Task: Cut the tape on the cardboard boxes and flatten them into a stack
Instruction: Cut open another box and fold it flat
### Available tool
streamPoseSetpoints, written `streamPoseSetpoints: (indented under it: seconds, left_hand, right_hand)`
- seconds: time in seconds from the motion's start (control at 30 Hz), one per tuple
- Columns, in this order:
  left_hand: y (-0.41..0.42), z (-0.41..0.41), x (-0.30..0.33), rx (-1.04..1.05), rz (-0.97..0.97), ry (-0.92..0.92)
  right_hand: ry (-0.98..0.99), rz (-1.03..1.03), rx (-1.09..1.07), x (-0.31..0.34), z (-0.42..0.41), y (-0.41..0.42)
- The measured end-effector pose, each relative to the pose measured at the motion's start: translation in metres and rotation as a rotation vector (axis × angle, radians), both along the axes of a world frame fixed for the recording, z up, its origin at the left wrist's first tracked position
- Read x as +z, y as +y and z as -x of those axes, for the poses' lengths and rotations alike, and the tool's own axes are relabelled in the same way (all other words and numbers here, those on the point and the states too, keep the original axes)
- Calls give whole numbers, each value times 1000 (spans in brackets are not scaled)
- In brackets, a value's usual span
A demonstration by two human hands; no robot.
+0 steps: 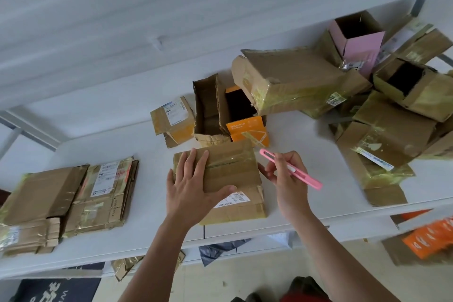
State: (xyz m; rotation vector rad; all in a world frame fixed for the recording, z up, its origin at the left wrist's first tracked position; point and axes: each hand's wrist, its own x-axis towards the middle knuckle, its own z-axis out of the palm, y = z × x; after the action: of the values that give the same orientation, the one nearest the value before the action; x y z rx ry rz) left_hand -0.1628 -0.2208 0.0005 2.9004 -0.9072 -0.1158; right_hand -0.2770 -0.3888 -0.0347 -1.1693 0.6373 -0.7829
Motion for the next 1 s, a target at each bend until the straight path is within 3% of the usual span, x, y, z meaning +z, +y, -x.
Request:
streamPoseSetpoints:
  seconds: [0.33,1.0]
  left_hand:
    - [-1,0,-1,6,5,-9]
    - [0,4,2,-7,25,-11]
  right_hand:
    - [32,-50,-3,3,-4,0]
    - [-12,40,230,-3,49,-2]
